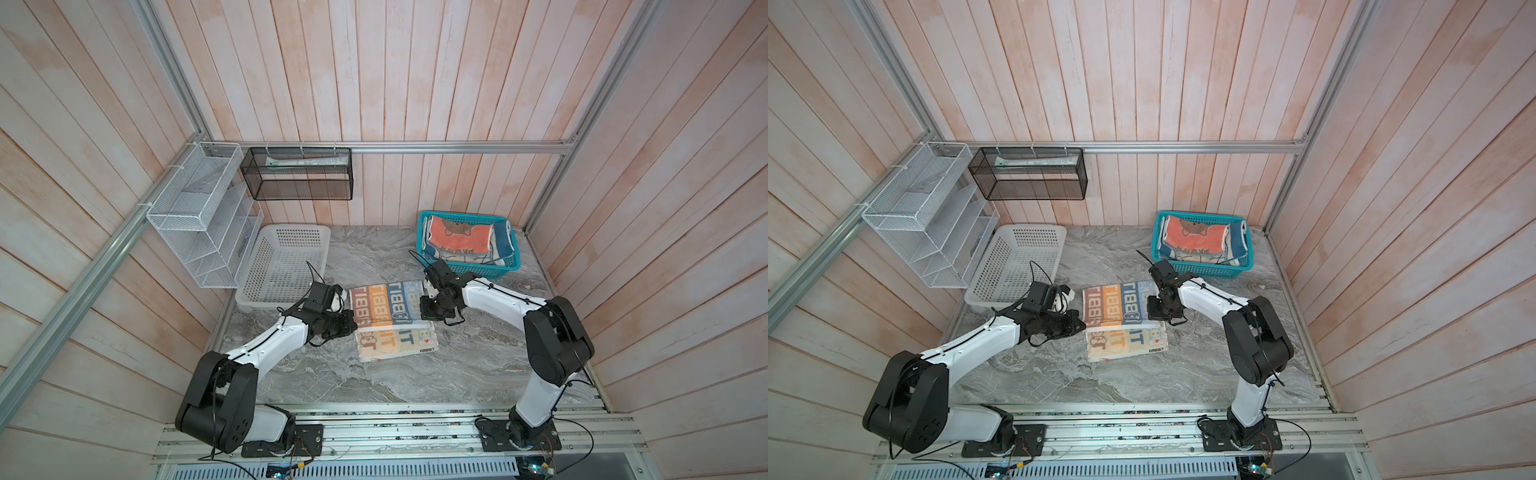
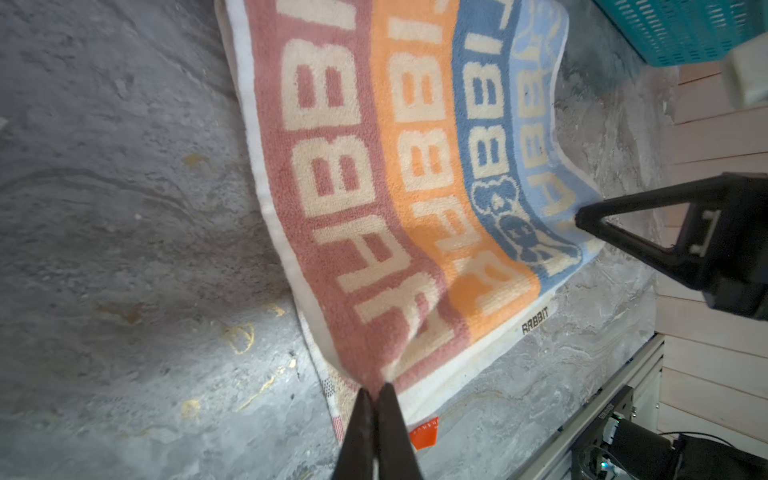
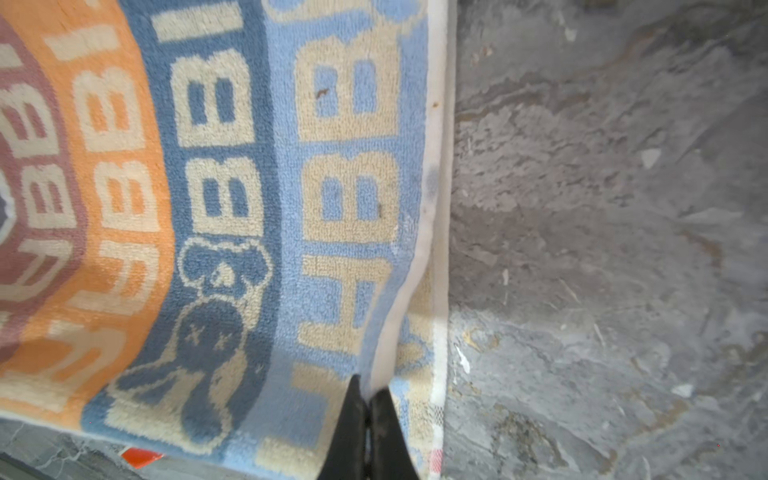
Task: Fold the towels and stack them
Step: 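Grasp the striped towel's far corners with both grippers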
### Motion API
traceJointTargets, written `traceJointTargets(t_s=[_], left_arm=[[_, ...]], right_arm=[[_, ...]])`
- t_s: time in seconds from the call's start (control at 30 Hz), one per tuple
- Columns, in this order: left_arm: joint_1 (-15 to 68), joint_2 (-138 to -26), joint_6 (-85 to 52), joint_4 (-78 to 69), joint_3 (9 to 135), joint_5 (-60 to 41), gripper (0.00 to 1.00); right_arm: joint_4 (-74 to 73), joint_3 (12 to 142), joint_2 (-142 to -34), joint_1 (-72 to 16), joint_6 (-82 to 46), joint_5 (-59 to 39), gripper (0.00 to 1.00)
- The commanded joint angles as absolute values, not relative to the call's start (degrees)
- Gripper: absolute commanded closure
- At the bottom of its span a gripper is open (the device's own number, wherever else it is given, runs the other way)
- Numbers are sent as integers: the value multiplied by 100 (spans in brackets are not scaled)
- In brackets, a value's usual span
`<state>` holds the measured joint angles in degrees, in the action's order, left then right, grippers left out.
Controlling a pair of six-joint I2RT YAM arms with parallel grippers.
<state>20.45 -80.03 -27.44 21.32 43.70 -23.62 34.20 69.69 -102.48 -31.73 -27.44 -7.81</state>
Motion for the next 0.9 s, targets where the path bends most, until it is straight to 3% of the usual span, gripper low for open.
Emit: traceJointTargets(t_s=[0.0, 0.27, 0.6, 0.87], left_arm=[[2126, -7756, -2972, 1930, 4367, -2368, 100], [2423, -7325, -3199, 2286, 4383, -2145, 100], [2845, -7916, -3809, 1267, 3265, -2247, 100], [2865, -7845, -3700, 1713, 3643, -2056, 100]], right_arm=[[3341, 7071, -10073, -3076, -2771, -652, 100], [3860, 7300, -9775, -3074, -2628, -544, 100], [3082, 5842, -9576, -3132, -2944, -1146, 100], [3293, 6002, -9461, -3223, -2848, -890, 100]])
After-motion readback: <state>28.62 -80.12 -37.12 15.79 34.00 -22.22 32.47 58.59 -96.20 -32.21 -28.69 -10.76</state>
